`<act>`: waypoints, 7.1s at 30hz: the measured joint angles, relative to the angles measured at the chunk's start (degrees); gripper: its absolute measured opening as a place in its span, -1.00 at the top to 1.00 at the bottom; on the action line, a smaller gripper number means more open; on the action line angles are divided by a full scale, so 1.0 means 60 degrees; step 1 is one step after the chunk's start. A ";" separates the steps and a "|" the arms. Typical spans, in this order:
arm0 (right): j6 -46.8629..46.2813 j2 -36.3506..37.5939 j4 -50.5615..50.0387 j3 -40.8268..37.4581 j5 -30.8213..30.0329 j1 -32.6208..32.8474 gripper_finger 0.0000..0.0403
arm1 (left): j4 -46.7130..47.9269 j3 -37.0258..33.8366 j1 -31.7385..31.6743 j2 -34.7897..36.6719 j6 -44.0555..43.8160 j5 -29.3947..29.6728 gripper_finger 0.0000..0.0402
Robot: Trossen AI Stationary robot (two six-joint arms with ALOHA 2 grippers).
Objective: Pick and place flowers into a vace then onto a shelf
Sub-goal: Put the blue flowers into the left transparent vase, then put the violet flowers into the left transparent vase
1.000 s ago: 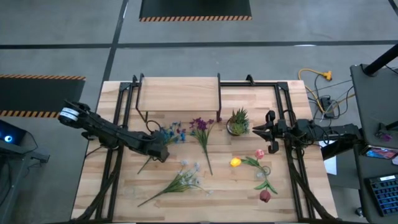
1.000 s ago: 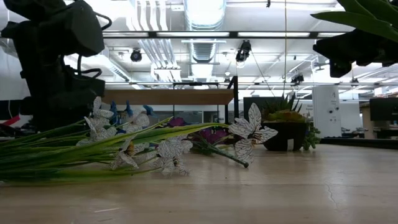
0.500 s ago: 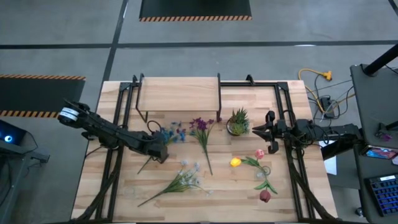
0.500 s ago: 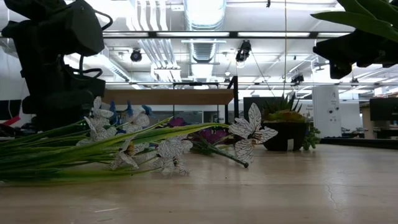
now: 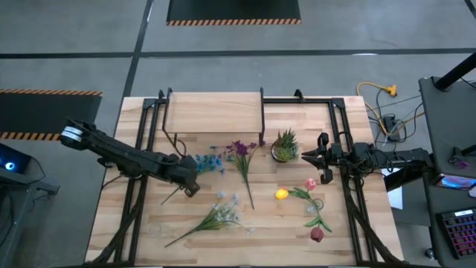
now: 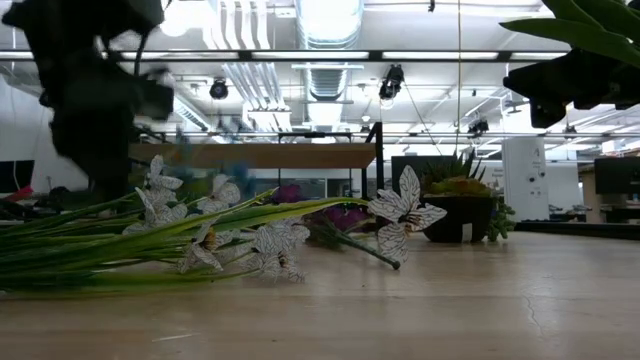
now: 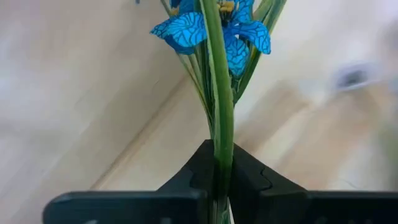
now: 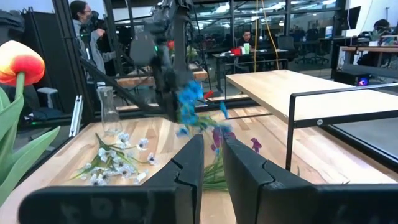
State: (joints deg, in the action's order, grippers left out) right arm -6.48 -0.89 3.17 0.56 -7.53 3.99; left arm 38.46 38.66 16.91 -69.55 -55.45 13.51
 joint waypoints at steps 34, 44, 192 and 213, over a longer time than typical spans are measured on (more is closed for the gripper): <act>-0.1352 0.0007 0.0099 0.0000 -0.0050 -0.0004 0.74 | -0.3578 0.1655 0.6384 0.3754 0.6856 0.2013 0.96; -0.1618 0.0007 0.0089 0.0000 -0.1031 0.0000 0.74 | -0.5134 0.1663 0.8623 0.3423 0.8362 0.5704 0.96; -0.1745 -0.0616 -0.0005 -0.0004 -0.1008 0.0000 0.74 | 0.8148 0.7484 1.0975 0.3254 -0.4456 0.7136 0.13; -0.1218 -0.0637 -0.0119 -0.0004 -0.0998 -0.0001 0.74 | 0.6785 0.7292 0.9837 0.1783 -0.0210 1.1627 0.13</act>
State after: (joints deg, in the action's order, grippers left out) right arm -13.79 -4.71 2.45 0.54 -13.52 3.98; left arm 79.17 82.41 75.93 -58.85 -56.71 83.27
